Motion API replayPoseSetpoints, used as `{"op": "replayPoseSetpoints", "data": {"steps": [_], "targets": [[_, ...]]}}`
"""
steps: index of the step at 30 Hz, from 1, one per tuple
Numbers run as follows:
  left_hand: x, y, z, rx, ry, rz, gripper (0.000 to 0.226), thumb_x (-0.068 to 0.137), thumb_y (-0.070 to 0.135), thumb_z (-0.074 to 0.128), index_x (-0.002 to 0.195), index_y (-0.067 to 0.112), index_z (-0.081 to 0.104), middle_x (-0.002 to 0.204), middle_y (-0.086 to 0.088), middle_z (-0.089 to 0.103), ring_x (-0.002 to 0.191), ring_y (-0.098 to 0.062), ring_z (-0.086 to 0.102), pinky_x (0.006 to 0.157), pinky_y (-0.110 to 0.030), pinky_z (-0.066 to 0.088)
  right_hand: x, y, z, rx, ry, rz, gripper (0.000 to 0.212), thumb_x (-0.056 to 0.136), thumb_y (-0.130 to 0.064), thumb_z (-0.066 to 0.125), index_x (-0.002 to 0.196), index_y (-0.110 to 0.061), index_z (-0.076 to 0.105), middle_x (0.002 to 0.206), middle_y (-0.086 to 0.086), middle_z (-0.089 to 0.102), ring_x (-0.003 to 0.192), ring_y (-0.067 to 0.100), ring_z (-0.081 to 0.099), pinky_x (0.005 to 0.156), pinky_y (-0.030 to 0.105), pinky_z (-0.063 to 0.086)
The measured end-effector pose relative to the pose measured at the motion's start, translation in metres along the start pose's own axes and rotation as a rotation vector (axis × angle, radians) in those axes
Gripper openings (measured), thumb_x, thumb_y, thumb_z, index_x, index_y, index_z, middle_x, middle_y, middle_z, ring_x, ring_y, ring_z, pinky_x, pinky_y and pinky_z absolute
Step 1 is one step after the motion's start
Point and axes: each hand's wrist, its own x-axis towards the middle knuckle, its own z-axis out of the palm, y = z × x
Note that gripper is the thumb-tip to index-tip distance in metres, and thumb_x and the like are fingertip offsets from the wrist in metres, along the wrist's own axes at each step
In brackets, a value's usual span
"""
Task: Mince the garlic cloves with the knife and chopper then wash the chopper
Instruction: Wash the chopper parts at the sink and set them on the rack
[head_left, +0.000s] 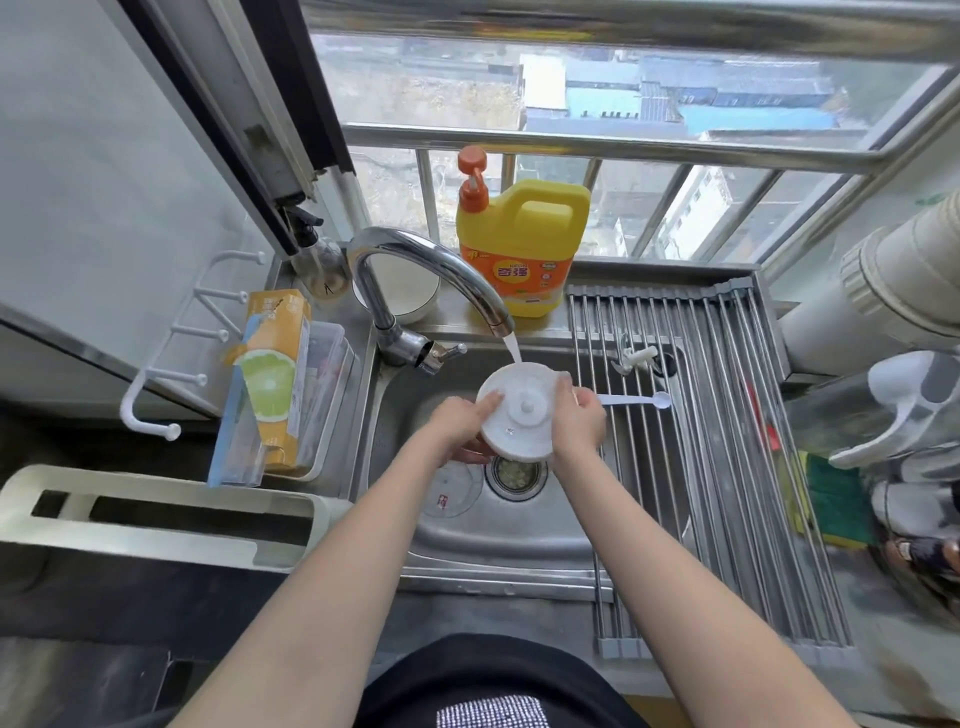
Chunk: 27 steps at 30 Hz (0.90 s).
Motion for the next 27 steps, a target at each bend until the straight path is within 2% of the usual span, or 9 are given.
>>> {"op": "replayPoseSetpoints", "data": {"steps": [5, 7, 9, 12, 16, 20, 23, 25, 27], "targets": [[0.009, -0.016, -0.012, -0.250, -0.090, -0.065, 0.055, 0.087, 0.054, 0.061, 0.113, 0.005, 0.062, 0.097, -0.012, 0.070, 0.085, -0.025, 0.066, 0.073, -0.034, 0.056, 0.004, -0.017, -0.010, 0.116, -0.509, 0.226, 0.043, 0.090, -0.045, 0.057, 0.114, -0.010, 0.063, 0.105, 0.014, 0.070, 0.093, 0.030, 0.067, 0.079, 0.042, 0.055], [0.009, -0.012, -0.014, -0.326, -0.107, -0.066, 0.052, 0.086, 0.056, 0.059, 0.109, 0.009, 0.063, 0.092, -0.010, 0.070, 0.083, -0.024, 0.065, 0.072, -0.034, 0.054, 0.006, -0.016, -0.007, 0.014, -0.568, 0.163, 0.045, 0.089, -0.045, 0.059, 0.118, -0.010, 0.063, 0.107, 0.013, 0.070, 0.096, 0.029, 0.068, 0.084, 0.045, 0.056], [0.006, -0.007, -0.009, -0.336, -0.066, -0.049, 0.052, 0.091, 0.056, 0.051, 0.109, 0.009, 0.062, 0.086, -0.008, 0.068, 0.076, -0.023, 0.063, 0.062, -0.031, 0.050, 0.003, -0.015, -0.002, -0.139, -0.452, 0.000, 0.035, 0.089, -0.040, 0.059, 0.105, -0.010, 0.066, 0.101, 0.009, 0.070, 0.095, 0.027, 0.067, 0.082, 0.043, 0.056], [0.007, -0.001, 0.003, -0.204, 0.030, -0.016, 0.059, 0.099, 0.053, 0.035, 0.129, 0.005, 0.051, 0.106, -0.014, 0.063, 0.088, -0.027, 0.063, 0.061, -0.035, 0.054, -0.006, -0.020, 0.003, -0.466, -0.225, -0.382, 0.023, 0.094, -0.033, 0.047, 0.084, -0.014, 0.053, 0.083, 0.006, 0.062, 0.081, 0.030, 0.058, 0.060, 0.034, 0.042], [0.003, 0.007, 0.006, -0.549, -0.209, -0.122, 0.079, 0.090, 0.073, 0.023, 0.121, 0.009, 0.057, 0.101, -0.015, 0.061, 0.089, -0.033, 0.061, 0.077, -0.050, 0.053, -0.011, -0.017, 0.002, -0.813, -0.191, -0.845, 0.026, 0.098, -0.030, 0.047, 0.120, -0.017, 0.051, 0.102, 0.010, 0.061, 0.084, 0.033, 0.059, 0.061, 0.036, 0.041], [0.005, 0.013, 0.006, -0.900, -0.354, -0.051, 0.066, 0.093, 0.062, 0.034, 0.110, 0.005, 0.062, 0.103, -0.016, 0.064, 0.095, -0.030, 0.061, 0.089, -0.045, 0.047, -0.019, -0.004, -0.006, -0.647, -0.445, -1.084, 0.056, 0.075, -0.014, 0.047, 0.130, -0.020, 0.057, 0.130, 0.004, 0.057, 0.117, 0.031, 0.053, 0.100, 0.046, 0.042], [0.008, 0.010, 0.008, -0.892, -0.272, -0.035, 0.053, 0.094, 0.046, 0.048, 0.125, 0.003, 0.054, 0.112, -0.017, 0.064, 0.106, -0.031, 0.062, 0.094, -0.043, 0.049, -0.026, 0.006, -0.011, -0.377, -0.617, -0.801, 0.060, 0.063, -0.013, 0.048, 0.121, -0.022, 0.060, 0.132, -0.003, 0.056, 0.128, 0.014, 0.044, 0.113, 0.038, 0.029], [0.009, 0.003, 0.006, -0.809, -0.230, -0.009, 0.055, 0.092, 0.046, 0.054, 0.130, 0.006, 0.053, 0.118, -0.017, 0.065, 0.105, -0.032, 0.064, 0.087, -0.046, 0.053, -0.027, 0.003, -0.013, -0.045, -0.496, -0.510, 0.043, 0.068, -0.009, 0.048, 0.108, -0.022, 0.057, 0.115, -0.003, 0.061, 0.114, 0.014, 0.054, 0.103, 0.042, 0.042], [0.007, -0.002, 0.005, -0.669, -0.217, 0.015, 0.053, 0.087, 0.047, 0.061, 0.125, 0.011, 0.057, 0.113, -0.015, 0.069, 0.099, -0.031, 0.067, 0.085, -0.048, 0.054, -0.019, -0.007, -0.014, -0.036, -0.270, -0.396, 0.025, 0.084, -0.014, 0.053, 0.108, -0.022, 0.051, 0.111, -0.002, 0.058, 0.109, 0.018, 0.054, 0.097, 0.043, 0.044]]}}
